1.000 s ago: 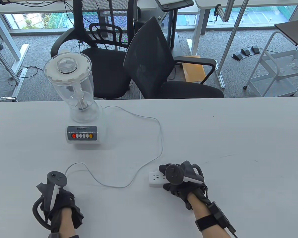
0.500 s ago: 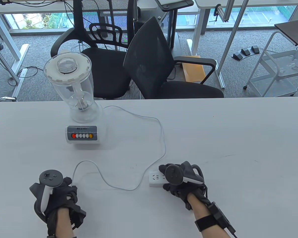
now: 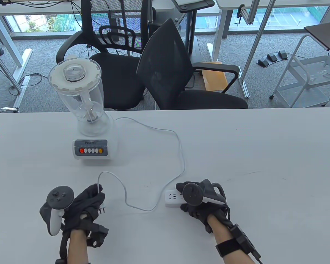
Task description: Plug the blender into the power strip
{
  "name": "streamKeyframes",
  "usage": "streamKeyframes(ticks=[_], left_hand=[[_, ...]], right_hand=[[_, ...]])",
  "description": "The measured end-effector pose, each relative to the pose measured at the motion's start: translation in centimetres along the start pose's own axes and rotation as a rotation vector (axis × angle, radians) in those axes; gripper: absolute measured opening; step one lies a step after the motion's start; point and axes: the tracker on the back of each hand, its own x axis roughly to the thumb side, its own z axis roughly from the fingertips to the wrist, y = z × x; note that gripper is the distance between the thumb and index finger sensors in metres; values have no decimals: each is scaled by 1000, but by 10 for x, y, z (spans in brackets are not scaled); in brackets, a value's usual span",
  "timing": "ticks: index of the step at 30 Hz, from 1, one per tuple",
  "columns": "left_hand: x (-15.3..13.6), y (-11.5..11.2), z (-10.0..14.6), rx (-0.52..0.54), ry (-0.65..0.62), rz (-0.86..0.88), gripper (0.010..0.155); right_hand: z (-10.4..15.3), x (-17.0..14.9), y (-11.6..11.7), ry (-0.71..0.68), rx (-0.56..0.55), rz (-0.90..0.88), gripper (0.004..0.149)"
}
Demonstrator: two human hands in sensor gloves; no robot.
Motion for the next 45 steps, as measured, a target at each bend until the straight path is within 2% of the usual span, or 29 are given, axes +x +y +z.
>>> streamKeyframes(ticks=[7,18,27,45], left_hand=[[22,-25,-3,-30,-115,-44,47],[57,-58,1,93,-260,-147,42],[83,-96,2,121,-365,-288,42],[110,-135,-8,130,-437,-473,39]], right_hand=[[0,0,0,1,-2,2,83],[0,0,0,3,-4,7,83],[0,0,1,3,-6,9,83],[1,-1,2,5,-11,-6,83]])
